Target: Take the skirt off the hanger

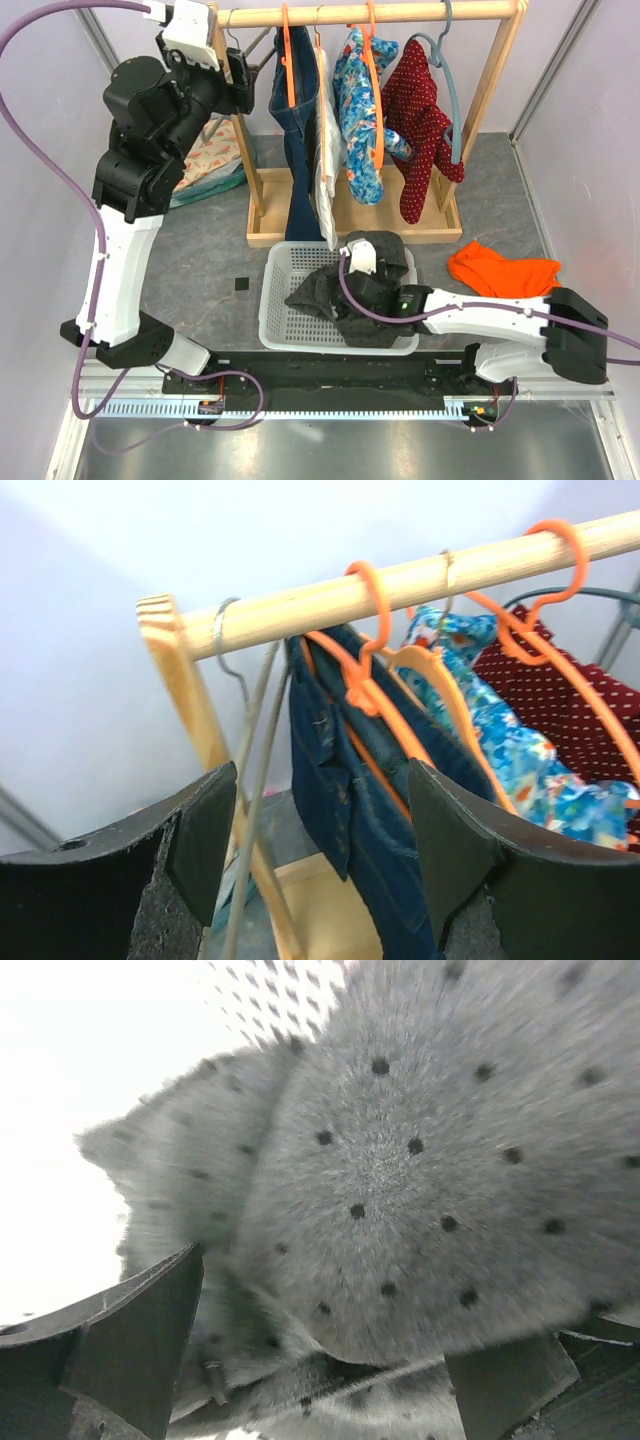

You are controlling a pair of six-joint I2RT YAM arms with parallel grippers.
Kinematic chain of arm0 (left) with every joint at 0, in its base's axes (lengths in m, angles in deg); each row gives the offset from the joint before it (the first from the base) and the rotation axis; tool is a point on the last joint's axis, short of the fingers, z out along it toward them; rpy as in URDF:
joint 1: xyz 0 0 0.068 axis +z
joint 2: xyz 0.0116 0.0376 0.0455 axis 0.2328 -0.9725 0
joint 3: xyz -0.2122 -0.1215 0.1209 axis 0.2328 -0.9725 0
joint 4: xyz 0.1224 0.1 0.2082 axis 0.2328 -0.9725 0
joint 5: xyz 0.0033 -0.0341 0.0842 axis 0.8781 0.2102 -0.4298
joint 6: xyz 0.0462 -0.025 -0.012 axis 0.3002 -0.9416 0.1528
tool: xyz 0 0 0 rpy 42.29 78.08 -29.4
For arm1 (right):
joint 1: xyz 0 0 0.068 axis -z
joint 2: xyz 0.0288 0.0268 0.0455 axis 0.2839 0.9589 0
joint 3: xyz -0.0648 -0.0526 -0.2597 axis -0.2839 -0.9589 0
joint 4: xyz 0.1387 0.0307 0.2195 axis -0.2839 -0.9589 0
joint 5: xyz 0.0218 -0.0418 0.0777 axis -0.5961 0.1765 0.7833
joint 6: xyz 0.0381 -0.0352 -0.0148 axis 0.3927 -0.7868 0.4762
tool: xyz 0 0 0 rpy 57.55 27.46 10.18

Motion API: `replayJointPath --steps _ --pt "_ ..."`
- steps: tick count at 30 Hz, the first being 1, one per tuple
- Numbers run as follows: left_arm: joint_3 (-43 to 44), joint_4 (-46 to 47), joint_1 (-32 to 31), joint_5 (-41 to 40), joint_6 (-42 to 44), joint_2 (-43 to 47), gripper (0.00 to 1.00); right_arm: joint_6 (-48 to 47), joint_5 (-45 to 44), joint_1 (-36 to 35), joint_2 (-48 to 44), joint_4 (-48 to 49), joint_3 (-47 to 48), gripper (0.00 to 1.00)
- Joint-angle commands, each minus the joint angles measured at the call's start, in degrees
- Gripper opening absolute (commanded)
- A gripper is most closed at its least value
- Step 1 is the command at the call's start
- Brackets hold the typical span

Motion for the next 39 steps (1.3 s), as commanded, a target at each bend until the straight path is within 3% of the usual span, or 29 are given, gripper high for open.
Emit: replayJointPath --steps 1,9,17,18,23,33,36,37,39 --pt "1.4 0.8 -3.4 -0.7 -0.4 -5.0 0.75 -3.8 -1.1 -0.1 -8.4 -3.6 8.1 0.98" --pt "4.7 2.9 -5.3 -6.1 -1.1 -13.4 0.75 -7.4 10.4 -2.0 -16.1 -1.3 13.0 0.98" --pt "6.6 4.1 -5.2 -9.1 -0.9 -17.7 0.73 -9.0 14.0 -3.2 -19.8 0.5 12.8 0.98" --pt "6.6 4.1 -5.2 -9.1 -0.9 -18.0 0.7 -9.0 13.6 -3.2 -20.0 0.6 12.8 0.98" --pt "6.1 4.2 -5.1 -9.7 -0.5 -18.2 0.35 -9.0 10.5 -3.1 -21.5 0.5 12.9 0.98" --pt "4.4 4.2 -4.3 -10.4 0.4 -19.2 0.27 -10.6 7.9 -3.2 -24.7 0.1 17.0 0.98" --pt "4.4 4.4 -4.2 -10.4 1.2 -20.2 0.39 -10.9 7.9 -3.2 -24.3 0.0 17.7 0.98" --pt "4.3 4.4 -4.1 -10.4 1.3 -20.4 0.38 -10.9 7.9 -3.2 -24.0 0.0 17.8 0.98" --pt "4.1 4.3 -4.0 -10.2 1.4 -21.0 0.18 -10.9 8.0 -3.2 -23.7 0.2 18.1 0.98"
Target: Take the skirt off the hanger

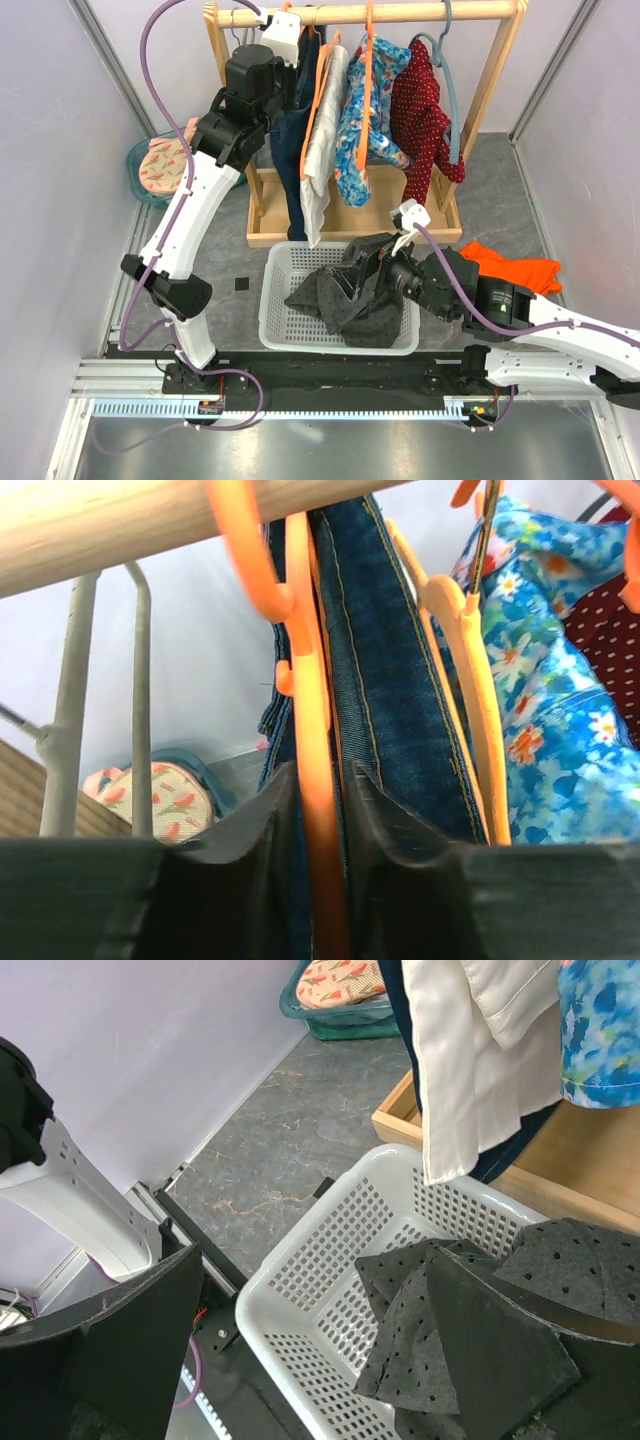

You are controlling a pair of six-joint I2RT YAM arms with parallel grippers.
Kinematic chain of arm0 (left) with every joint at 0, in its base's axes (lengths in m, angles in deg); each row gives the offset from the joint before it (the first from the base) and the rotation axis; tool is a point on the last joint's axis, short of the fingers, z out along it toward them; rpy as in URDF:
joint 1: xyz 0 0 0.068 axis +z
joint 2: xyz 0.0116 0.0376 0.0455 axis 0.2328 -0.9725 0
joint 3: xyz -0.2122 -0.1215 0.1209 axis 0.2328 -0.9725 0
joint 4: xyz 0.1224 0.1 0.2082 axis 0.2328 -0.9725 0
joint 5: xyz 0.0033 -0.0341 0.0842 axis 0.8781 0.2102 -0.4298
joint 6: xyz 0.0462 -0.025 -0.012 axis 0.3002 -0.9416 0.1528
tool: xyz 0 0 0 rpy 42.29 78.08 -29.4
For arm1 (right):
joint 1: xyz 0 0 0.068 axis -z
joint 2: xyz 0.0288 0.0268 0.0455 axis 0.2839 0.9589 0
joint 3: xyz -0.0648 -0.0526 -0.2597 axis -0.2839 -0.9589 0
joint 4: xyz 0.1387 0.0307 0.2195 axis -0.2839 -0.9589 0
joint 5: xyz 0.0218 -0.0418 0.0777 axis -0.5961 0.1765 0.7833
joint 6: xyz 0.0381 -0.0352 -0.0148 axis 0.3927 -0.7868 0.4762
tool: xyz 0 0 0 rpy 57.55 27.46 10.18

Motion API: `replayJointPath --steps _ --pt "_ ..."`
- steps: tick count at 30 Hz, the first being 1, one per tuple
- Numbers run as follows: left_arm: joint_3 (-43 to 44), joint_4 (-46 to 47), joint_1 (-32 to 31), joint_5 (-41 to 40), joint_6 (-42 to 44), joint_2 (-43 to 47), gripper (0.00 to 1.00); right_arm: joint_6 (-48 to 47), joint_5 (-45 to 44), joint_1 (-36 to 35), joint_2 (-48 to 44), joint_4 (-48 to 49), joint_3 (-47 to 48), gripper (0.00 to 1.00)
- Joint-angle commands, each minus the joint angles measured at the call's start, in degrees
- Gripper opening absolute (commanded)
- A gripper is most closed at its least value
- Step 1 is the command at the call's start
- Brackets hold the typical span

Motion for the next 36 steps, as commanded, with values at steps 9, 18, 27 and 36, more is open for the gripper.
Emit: replayJointPath --steps 9,18,27,36 --pt "2.8 1.6 1.3 0.3 2.4 -1.8 0.02 -1.4 -1.0 -0.2 0.1 2.3 2.6 0.98" --pt "6.4 3.9 1.4 1.2 6.5 3.5 0.02 -1.2 -1.4 -0.1 -0.1 3.4 0.8 0.98" --pt "4.7 3.3 0.8 3.2 7.1 13.4 0.02 -0.9 -1.7 -0.2 0.1 4.9 -1.1 0.97" --pt "-0.6 -1.0 0.8 5.2 5.8 20.7 0.02 -1.0 -1.8 -0.2 0.4 4.7 -0.7 0.97"
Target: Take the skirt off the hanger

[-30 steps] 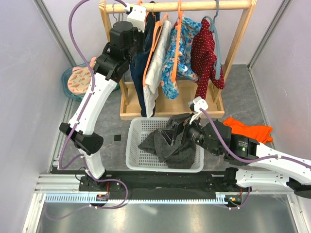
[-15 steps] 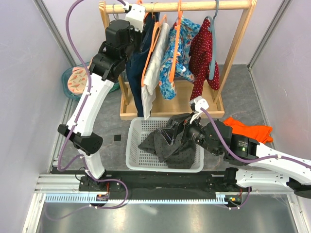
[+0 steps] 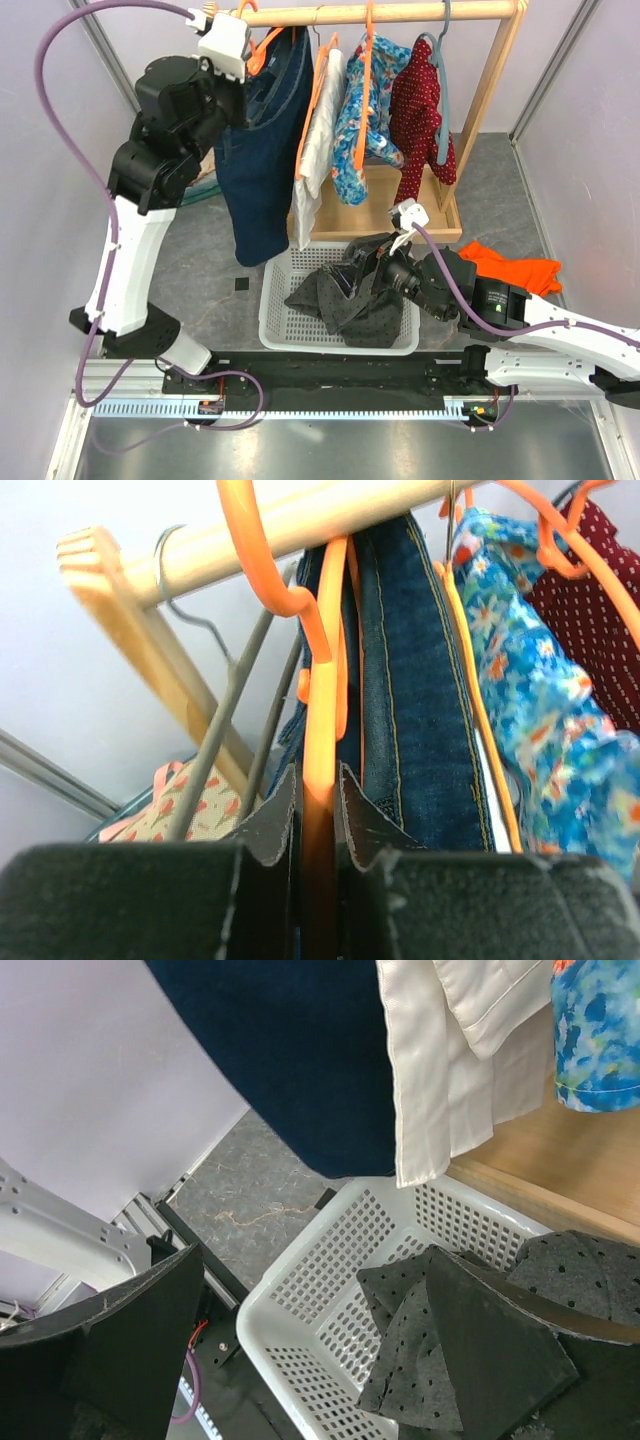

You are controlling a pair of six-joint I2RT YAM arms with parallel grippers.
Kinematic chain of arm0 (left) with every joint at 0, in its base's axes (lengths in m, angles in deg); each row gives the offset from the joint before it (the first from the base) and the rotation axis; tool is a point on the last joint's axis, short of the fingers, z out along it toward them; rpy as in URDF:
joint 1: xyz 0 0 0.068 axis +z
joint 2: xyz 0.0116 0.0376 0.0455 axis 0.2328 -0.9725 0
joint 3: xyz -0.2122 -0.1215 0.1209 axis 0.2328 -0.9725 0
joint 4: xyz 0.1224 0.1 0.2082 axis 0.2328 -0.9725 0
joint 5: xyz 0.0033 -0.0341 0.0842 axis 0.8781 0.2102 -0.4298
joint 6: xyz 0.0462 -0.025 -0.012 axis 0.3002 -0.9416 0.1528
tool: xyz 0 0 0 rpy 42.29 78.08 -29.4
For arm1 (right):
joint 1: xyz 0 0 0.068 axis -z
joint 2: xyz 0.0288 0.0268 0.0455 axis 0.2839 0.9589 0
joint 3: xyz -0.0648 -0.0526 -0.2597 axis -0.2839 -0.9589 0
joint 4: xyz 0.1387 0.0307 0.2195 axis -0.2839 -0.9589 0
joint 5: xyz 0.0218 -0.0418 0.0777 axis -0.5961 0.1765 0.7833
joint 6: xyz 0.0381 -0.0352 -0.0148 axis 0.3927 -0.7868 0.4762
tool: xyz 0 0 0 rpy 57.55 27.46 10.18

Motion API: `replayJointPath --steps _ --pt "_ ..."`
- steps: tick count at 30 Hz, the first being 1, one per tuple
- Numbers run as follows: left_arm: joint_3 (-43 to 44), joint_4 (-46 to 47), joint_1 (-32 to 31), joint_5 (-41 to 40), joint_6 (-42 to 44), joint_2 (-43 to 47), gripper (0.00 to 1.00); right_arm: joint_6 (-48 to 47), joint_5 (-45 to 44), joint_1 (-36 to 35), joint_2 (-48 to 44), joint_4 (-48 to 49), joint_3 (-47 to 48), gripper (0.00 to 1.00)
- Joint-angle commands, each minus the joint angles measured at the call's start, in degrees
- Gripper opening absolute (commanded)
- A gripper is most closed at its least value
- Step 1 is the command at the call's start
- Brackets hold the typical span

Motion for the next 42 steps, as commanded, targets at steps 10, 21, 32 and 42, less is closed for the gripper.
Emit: replayJointPath --steps 10,21,32,42 --pt "-10.9 0.2 -0.3 8.8 -0.7 19.7 0.02 -1.8 -1.4 -0.1 0.3 0.6 4.6 0.97" --pt "-9.7 -13.7 -0.2 24.5 1.4 27.9 0.02 -6.9 -1.8 -0.2 2.5 4.1 20.3 0.98" --pt "-8.3 -18.8 -0.2 32.6 1.3 30.0 0.02 -11.9 -2.8 -0.1 9.7 10.4 32.0 0.98" --pt "-8.1 -20.4 -0.3 34.7 1.1 30.7 0.02 -16.8 -5.1 0.3 19.9 11.1 39.4 0.98"
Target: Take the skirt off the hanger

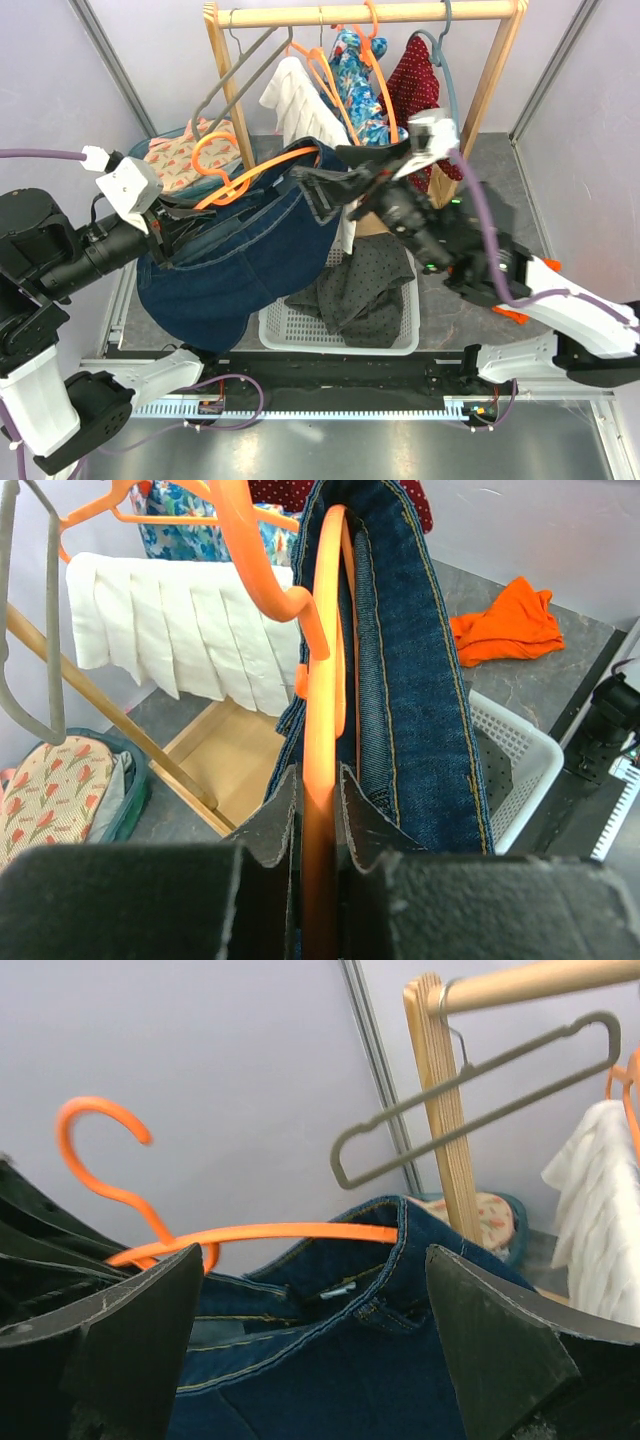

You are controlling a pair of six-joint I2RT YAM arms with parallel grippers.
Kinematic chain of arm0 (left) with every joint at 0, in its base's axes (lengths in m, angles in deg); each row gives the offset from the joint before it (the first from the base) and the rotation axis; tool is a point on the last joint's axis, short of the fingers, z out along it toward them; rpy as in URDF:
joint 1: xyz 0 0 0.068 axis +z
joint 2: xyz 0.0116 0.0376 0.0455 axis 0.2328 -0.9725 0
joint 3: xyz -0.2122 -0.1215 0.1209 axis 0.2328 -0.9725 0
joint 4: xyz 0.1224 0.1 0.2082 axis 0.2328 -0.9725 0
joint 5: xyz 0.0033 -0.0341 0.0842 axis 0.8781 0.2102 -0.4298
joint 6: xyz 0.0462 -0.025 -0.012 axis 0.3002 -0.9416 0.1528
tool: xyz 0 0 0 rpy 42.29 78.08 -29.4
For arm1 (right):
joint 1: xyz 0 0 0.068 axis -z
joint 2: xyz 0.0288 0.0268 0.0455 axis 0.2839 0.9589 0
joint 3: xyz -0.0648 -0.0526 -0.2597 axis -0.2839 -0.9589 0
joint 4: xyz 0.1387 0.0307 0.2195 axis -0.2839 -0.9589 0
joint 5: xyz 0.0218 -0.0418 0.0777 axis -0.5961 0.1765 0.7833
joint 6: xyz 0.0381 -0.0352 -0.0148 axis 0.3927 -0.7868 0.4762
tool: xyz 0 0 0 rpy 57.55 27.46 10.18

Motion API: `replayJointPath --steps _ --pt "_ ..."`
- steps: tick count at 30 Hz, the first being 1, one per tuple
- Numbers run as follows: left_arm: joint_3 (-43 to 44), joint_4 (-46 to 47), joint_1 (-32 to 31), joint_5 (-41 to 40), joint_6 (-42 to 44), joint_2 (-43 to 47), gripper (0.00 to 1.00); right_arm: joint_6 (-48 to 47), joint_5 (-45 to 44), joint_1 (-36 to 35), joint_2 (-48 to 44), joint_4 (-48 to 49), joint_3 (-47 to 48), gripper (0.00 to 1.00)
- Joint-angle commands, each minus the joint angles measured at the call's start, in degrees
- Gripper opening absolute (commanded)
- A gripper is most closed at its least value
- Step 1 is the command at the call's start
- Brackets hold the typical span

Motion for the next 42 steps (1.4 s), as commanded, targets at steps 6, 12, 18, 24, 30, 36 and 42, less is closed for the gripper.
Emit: replayJointPath --steps 6,12,18,24,30,36,42 --pt "1.6 4.3 -0.3 4.0 1.1 1.2 0.02 -3.0 -2.6 2.4 2.8 0.0 2.5 0.98" --pt "0.0 4.2 -0.2 4.8 1.3 1.7 0.02 -2.9 -2.6 3.5 1.9 0.0 1.2 0.97" --pt "0.0 4.2 -0.2 5.0 1.1 2.0 0.02 -2.3 -3.0 5.3 2.1 -0.3 0.0 0.95" --pt "0.7 4.2 -0.2 4.7 1.1 1.9 0.02 -0.3 -2.3 7.1 2.7 -1.8 -0.6 0.85" --pt "0.8 4.4 -0.2 4.6 0.8 1.8 0.02 1.6 -0.9 8.5 3.0 -3.2 -1.1 0.79" --pt "0.7 4.6 -0.2 4.2 1.0 1.8 0.02 3.1 2.5 9.9 4.5 -4.8 0.6 0.73" --pt "-0.1 5.0 -0.3 3.7 1.1 1.7 0.02 4.0 5.9 10.0 8.1 -8.9 4.7 0.64"
